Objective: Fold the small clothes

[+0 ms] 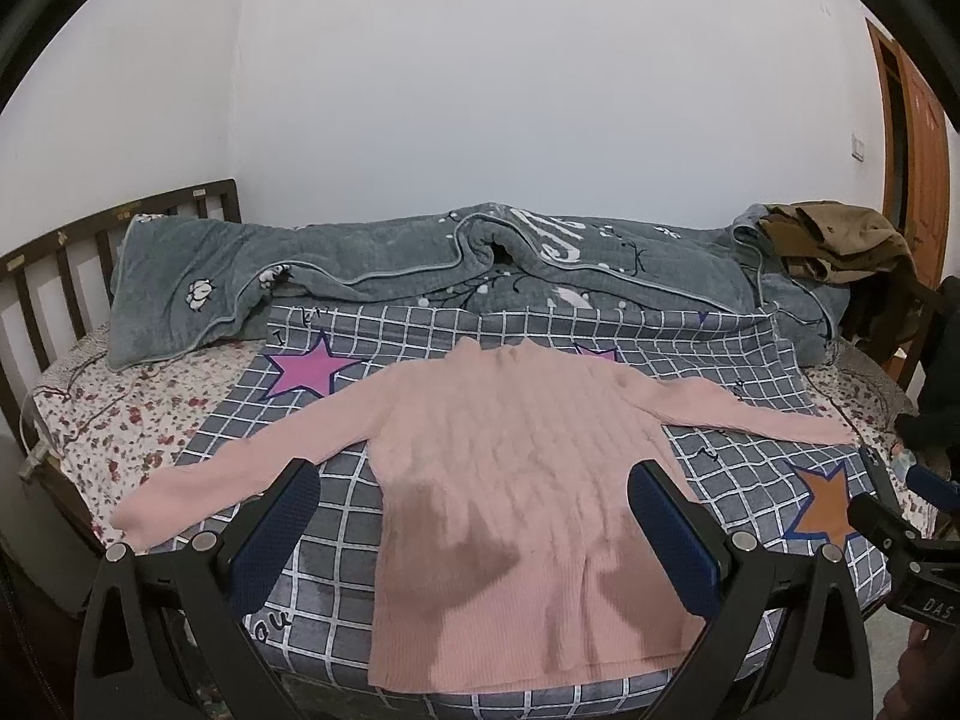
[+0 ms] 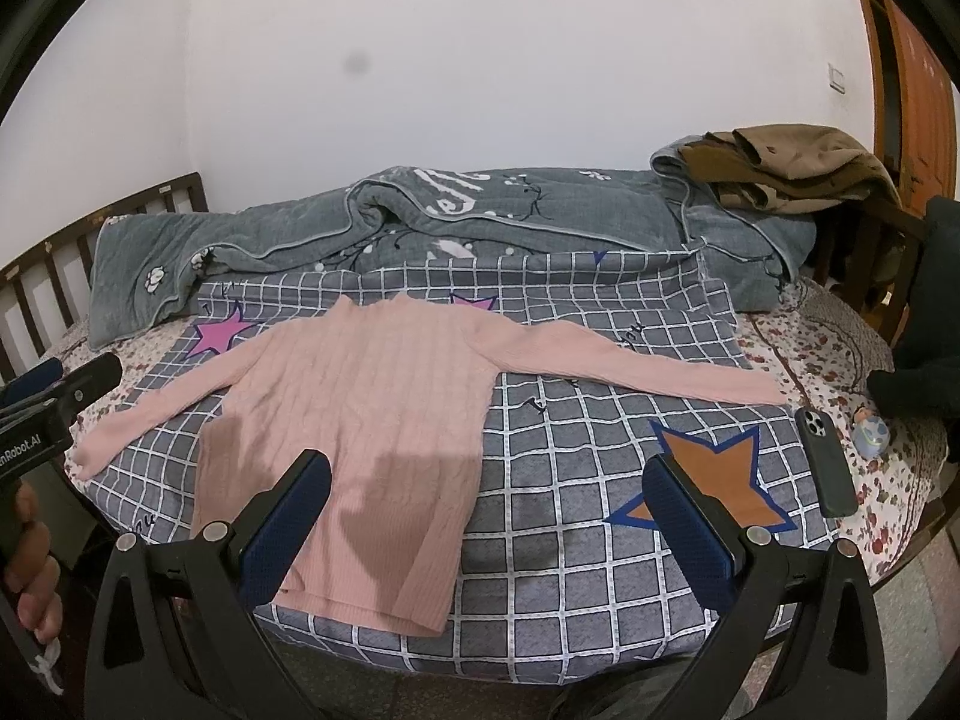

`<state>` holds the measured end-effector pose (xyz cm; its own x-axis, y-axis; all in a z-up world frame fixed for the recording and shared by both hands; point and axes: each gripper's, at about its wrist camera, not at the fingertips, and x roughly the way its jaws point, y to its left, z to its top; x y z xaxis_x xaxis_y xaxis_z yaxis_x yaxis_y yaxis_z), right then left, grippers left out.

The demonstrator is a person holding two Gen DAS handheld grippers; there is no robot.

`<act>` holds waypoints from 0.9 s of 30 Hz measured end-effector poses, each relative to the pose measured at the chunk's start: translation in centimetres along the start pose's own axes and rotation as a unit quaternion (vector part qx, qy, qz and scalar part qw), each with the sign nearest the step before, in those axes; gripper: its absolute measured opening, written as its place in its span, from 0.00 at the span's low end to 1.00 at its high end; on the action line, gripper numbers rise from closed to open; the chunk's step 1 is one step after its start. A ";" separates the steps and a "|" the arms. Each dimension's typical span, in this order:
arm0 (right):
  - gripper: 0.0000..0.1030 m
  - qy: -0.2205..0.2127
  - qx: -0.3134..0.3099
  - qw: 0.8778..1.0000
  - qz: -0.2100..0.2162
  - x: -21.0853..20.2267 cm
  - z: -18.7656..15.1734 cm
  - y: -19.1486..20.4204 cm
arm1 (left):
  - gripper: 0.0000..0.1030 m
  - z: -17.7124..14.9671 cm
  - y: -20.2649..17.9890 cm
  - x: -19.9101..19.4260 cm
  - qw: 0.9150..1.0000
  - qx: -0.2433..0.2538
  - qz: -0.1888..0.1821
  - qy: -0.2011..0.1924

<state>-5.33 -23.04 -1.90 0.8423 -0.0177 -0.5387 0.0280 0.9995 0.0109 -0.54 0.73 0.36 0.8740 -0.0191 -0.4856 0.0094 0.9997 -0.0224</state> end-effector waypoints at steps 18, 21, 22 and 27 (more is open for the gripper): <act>0.99 0.031 -0.035 0.999 0.006 8.0 -1.9 3.4 | 0.99 -5.5 9.0 10.7 0.994 -0.071 0.028 0.072; 0.95 0.049 -0.036 0.998 0.021 10.4 -2.7 3.9 | 0.97 -7.4 12.8 12.3 0.989 -0.120 0.048 0.072; 0.94 0.057 -0.033 0.997 0.027 11.3 -3.1 4.1 | 0.96 -7.9 14.3 12.5 0.987 -0.137 0.058 0.066; 0.87 0.068 -0.017 0.997 0.040 14.0 -4.7 4.9 | 0.96 -10.2 20.8 14.5 0.976 -0.183 0.078 0.090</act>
<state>4.10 -18.30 -13.31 0.7608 0.0641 -0.6458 -0.0568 0.9979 0.0322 7.38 21.05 -16.11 0.7507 0.0979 -0.6534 -0.3208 0.9185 -0.2310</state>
